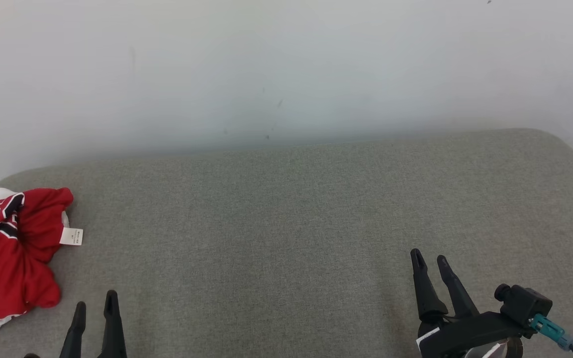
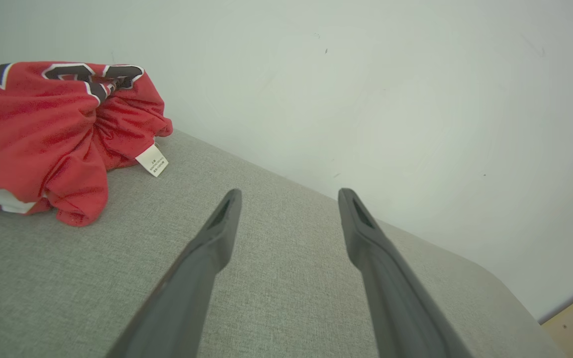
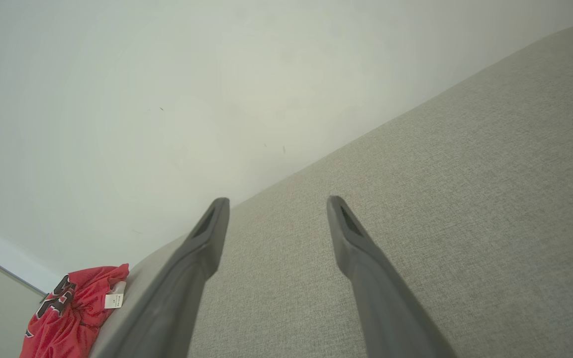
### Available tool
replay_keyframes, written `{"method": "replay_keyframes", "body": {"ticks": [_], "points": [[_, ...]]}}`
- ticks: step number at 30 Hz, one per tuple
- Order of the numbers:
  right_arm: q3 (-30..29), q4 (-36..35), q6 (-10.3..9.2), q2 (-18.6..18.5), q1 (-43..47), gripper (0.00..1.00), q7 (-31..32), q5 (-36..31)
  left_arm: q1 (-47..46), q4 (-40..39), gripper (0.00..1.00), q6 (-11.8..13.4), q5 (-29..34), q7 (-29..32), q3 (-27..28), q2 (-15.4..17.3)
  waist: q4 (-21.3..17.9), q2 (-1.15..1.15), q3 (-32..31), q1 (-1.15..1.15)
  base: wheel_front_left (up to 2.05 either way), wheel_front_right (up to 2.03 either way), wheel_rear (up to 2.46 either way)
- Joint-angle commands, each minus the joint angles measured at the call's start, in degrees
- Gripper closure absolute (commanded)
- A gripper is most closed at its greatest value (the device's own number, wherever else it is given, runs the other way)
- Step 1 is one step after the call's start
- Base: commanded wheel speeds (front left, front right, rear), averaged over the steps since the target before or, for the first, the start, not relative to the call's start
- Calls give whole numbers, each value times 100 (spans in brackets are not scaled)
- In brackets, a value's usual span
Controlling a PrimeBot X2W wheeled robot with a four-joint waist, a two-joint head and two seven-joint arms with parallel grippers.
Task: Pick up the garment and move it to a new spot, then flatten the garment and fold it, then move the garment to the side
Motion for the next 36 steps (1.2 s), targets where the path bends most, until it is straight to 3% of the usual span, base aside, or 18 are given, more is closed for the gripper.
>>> {"method": "replay_keyframes", "body": {"ticks": [1, 36], "points": [[32, -93, 2, -49, 0, 0, -45, -139, 33, -104, 0, 29, 153, -49, -27, 34, -2, 0, 0, 0, 0, 0, 0], [91, -605, 4, -45, 401, 0, -439, -2036, 100, -406, 0, 620, 2128, -564, -816, 437, -121, 0, -61, 0, 0, 0, 0]]}}
